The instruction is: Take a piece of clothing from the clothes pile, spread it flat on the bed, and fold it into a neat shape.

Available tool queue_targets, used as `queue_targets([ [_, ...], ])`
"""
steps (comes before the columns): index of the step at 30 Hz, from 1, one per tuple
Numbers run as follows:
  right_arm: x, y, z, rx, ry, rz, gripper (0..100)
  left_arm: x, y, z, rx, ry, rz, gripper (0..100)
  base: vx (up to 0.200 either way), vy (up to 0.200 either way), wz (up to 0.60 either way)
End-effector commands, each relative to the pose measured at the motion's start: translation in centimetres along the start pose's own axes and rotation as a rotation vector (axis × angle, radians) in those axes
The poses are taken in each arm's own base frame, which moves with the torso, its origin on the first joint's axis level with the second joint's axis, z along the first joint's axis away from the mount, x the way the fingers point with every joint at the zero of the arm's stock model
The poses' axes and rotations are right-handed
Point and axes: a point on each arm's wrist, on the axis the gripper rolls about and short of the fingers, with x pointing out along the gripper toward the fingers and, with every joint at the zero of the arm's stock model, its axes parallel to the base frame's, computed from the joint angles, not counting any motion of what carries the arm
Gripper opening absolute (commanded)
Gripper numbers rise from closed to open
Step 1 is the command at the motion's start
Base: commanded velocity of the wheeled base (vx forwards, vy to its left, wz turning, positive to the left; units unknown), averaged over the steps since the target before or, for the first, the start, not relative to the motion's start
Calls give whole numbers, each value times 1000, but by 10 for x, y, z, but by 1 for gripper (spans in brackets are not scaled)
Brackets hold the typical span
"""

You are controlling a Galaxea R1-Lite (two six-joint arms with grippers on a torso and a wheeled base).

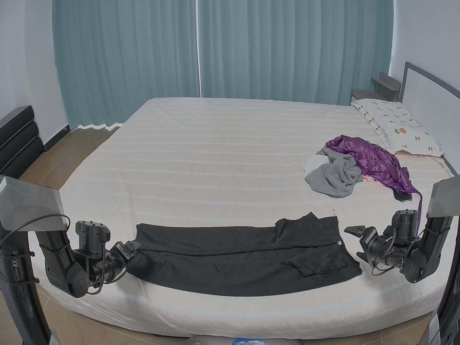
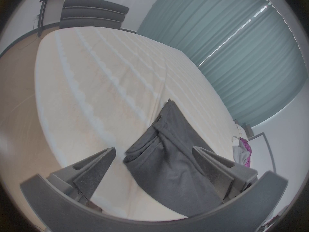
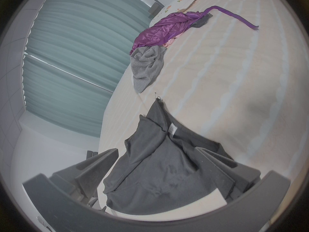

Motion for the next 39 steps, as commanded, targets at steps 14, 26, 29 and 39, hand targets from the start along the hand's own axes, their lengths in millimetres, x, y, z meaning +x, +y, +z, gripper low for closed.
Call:
queue_targets([
  [14,2,-14,-12,23,39,-14,100,30,0,-25,118,-47,97,100,0,0,0],
  [26,1,-15,-13,24,42,-17,100,27,6,-21,97,-57,119,0,0,0,0],
  [29,1,-15,-13,24,42,-17,100,25,11,-22,97,-68,152,0,0,0,0],
  [39,1,-15,-13,22,42,-17,100,22,14,-24,102,-67,171,0,0,0,0],
])
